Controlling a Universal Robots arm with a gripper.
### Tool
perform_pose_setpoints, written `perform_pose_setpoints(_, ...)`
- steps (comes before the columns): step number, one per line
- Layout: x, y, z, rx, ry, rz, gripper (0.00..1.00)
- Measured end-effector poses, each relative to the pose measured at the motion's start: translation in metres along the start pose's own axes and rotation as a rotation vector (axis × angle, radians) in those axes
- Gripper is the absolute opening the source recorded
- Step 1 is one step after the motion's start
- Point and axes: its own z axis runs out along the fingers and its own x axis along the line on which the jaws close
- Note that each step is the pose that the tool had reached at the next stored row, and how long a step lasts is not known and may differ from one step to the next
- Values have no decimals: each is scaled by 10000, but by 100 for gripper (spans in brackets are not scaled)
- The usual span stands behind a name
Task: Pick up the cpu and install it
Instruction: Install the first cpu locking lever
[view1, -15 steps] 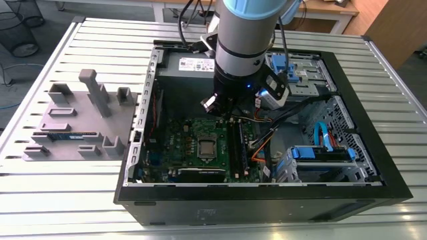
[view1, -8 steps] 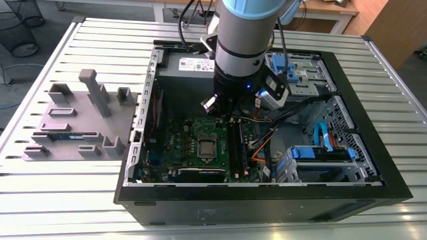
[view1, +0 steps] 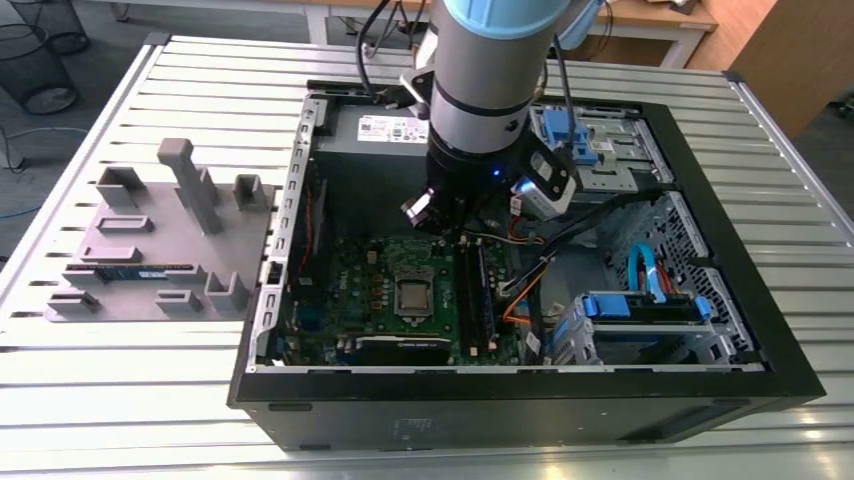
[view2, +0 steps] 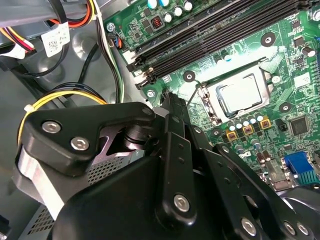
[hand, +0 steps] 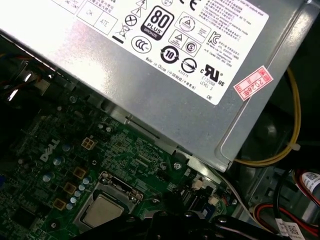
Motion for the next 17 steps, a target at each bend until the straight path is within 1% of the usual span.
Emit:
perform_pose_setpoints(6,7,7,7,4,6,-25,11)
perform_pose_setpoints(12,9,6,8,67,47,-57,11)
perform_pose_setpoints(17,13,-1,7,69,49,-67,11)
